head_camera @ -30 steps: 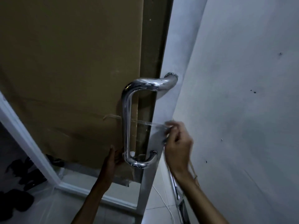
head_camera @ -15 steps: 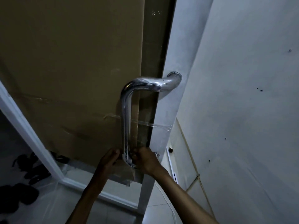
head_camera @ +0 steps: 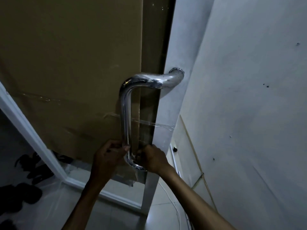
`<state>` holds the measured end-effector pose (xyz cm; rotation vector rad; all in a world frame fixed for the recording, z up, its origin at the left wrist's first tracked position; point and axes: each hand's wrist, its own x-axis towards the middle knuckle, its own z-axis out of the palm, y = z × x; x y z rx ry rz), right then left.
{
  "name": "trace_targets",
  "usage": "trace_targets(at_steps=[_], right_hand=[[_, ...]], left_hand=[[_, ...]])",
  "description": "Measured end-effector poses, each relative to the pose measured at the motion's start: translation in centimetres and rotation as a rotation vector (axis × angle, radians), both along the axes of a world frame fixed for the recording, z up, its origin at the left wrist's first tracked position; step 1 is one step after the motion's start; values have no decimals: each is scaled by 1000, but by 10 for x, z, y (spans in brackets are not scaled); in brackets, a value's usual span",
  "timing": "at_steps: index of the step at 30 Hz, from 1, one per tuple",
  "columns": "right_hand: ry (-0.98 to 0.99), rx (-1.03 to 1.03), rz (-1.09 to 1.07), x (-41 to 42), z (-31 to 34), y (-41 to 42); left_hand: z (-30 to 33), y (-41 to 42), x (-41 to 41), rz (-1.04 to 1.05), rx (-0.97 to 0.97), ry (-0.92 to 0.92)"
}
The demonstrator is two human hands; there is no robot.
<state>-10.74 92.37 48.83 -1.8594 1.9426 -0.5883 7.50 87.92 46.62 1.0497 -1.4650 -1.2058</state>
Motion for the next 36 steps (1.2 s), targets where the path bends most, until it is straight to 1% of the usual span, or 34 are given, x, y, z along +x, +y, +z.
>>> trace_targets(at_steps=[2, 6, 9, 10, 13, 15, 18, 21, 25, 28, 31, 35, 36], right_hand=[[3, 9, 11, -1, 2, 0], [281, 42, 33, -9, -2, 1], [299, -16, 65, -5, 1, 0], [336, -34, 75, -5, 3, 1], [555, -22, 89, -11, 2, 2], [614, 0, 104, -11, 5, 5], [654, 28, 146, -14, 10, 11], [784, 7, 148, -26, 13, 15], [799, -33, 247, -34, 12, 12], [805, -120, 244, -50, 5, 10], [799, -120, 277, -51, -7, 12], [741, -255, 201, -63, -11, 14], [760, -259, 208, -62, -14, 15]], left_hand=[[1, 2, -2, 14, -30, -16], [6, 4, -4, 44, -48, -16], [8, 5, -7, 61, -42, -7], [9, 5, -7, 65, -37, 1], [8, 5, -7, 73, -45, -8], [9, 5, -6, 72, -39, -15], [8, 5, -5, 87, -33, -31], [6, 3, -4, 95, -16, -27], [4, 3, -2, 78, -5, -35], [4, 5, -1, 79, -4, -31], [5, 8, -2, 74, -21, -28], [3, 5, 1, 64, -44, -54], [3, 6, 1, 59, -36, -47]])
